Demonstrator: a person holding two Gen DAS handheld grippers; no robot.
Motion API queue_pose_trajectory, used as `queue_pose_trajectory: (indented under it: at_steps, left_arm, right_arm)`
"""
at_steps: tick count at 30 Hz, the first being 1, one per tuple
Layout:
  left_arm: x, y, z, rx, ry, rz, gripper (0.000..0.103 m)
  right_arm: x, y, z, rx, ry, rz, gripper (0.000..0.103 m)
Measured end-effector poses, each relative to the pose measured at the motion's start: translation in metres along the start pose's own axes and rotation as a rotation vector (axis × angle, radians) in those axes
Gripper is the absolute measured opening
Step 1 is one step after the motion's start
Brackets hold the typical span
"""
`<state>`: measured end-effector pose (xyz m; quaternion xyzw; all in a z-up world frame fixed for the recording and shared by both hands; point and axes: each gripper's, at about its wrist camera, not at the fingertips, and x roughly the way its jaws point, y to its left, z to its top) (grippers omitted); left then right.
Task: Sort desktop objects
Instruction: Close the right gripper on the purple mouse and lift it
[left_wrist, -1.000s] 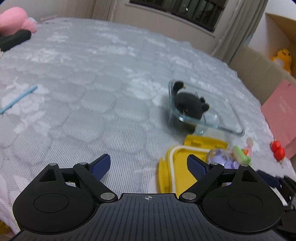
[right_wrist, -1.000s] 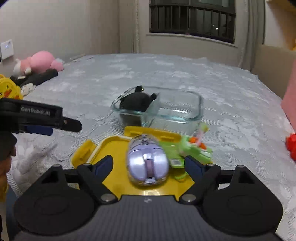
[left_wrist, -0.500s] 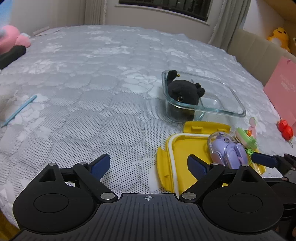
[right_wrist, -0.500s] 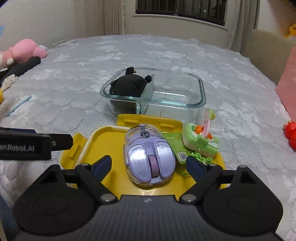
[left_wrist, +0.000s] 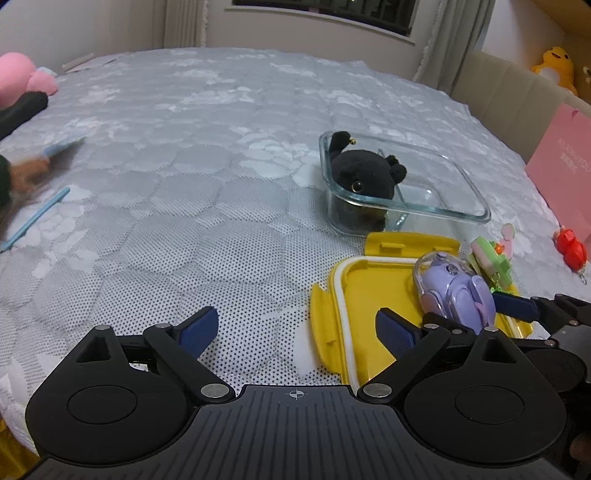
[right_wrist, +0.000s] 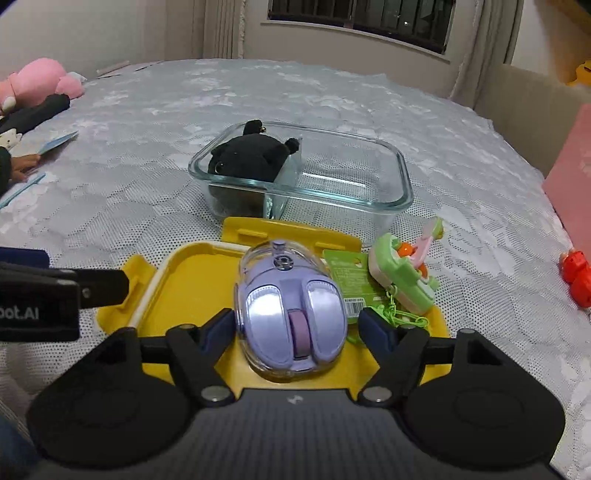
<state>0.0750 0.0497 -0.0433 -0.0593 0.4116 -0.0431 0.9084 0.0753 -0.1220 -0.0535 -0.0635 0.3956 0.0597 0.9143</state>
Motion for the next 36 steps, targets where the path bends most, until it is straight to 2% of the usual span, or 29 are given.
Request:
queue_pose_trajectory:
  at_steps: [11, 19, 24, 31, 36]
  left_arm:
    - [0.0, 0.003, -0.003, -0.012, 0.004, -0.017, 0.097]
    - [-0.001, 0.006, -0.004, -0.026, 0.006, -0.032, 0.098]
    - [0.0, 0.006, -0.005, -0.027, 0.013, -0.038, 0.098]
    - [0.003, 0.011, -0.004, -0.048, 0.024, -0.055, 0.098]
    - [0.002, 0.007, -0.002, -0.043, 0.016, -0.045, 0.098]
  right_arm:
    - [-0.011, -0.003, -0.001, 0.016, -0.029, 0.027, 0.066]
    - [-0.019, -0.039, 0.005, 0.193, 0.013, 0.18, 0.065]
    - [-0.028, -0.056, 0.013, 0.255, 0.013, 0.243, 0.065]
    - [-0.025, -0.072, 0.024, 0.372, 0.077, 0.409, 0.064]
    - [-0.023, -0.073, 0.024, 0.365, 0.031, 0.363, 0.064]
